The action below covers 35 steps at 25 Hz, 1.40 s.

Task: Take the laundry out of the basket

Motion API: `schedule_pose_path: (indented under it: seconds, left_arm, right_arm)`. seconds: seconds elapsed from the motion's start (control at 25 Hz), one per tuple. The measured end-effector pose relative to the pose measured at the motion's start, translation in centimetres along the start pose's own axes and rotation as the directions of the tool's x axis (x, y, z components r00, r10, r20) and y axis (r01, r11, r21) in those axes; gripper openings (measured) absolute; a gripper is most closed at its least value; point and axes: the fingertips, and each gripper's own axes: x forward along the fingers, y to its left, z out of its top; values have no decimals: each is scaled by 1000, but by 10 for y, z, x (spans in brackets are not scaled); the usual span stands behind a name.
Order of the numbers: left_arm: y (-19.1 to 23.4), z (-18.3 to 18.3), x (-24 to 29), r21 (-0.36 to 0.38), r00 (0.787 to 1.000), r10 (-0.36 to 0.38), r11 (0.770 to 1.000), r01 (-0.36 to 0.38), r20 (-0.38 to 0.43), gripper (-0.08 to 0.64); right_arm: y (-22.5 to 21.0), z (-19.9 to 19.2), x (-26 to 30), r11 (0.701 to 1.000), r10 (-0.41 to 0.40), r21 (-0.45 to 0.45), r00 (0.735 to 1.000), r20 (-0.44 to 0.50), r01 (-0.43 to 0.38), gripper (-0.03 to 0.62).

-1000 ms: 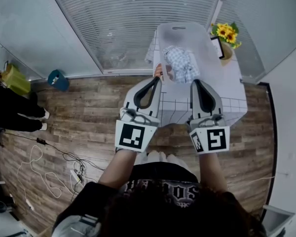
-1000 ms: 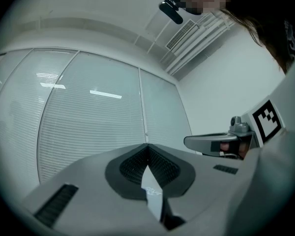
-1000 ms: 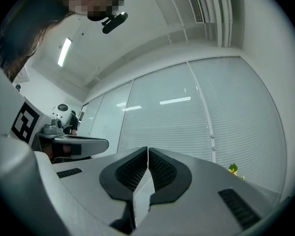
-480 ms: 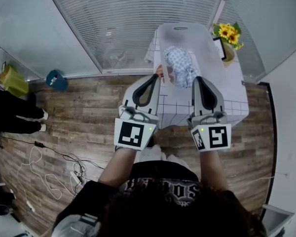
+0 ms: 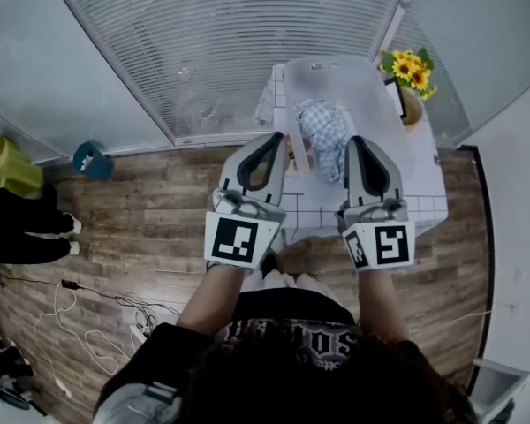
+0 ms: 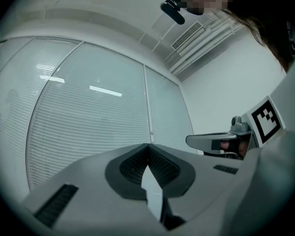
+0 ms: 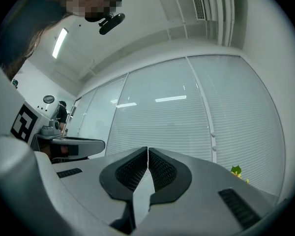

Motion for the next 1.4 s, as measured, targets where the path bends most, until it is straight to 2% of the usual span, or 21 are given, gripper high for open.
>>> schedule_pose_path:
  seconds: [0.52, 0.8, 1.4]
  left_arm:
    - [53, -12, 32, -35, 1000, -30, 999, 30, 6, 0]
    - [67, -23, 45, -36, 999, -37, 999, 37, 0, 0]
    - [83, -32, 100, -28, 1000, 3, 1000, -4, -16, 0]
  right_arm:
    - [-10, -13, 59, 998, -64, -27, 998, -18, 63, 29]
    - [-16, -23, 82, 996, -79, -40, 996, -47, 78, 29]
    - [-56, -47, 135, 998, -38, -49, 994, -98, 33, 29]
